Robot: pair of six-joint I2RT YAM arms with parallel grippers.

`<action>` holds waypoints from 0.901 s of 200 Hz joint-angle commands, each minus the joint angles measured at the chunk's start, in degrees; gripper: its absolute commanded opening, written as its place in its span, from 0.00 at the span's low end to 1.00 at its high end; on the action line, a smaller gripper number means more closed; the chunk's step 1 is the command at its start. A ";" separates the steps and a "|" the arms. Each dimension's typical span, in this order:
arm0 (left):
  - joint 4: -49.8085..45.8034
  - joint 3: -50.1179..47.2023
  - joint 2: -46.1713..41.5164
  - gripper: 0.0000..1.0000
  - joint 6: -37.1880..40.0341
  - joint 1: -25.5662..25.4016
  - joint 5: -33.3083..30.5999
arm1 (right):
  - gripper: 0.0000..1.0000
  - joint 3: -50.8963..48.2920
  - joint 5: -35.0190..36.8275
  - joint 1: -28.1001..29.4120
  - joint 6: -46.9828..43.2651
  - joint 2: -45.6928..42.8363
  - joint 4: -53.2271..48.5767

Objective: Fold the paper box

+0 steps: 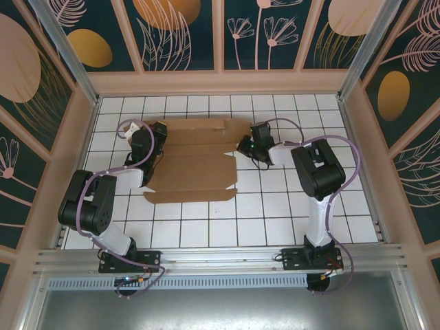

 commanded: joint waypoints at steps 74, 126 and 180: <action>-5.55 -0.91 1.91 0.00 -0.40 -0.08 0.83 | 0.04 -5.21 -14.71 0.72 10.53 0.32 18.77; -5.73 -0.82 2.00 0.00 -0.59 -0.05 0.71 | 0.21 -4.54 -18.83 1.72 12.17 2.87 22.60; -6.00 -0.79 2.00 0.00 -0.59 -0.06 0.54 | 0.30 -2.65 -19.78 2.04 11.16 6.04 19.16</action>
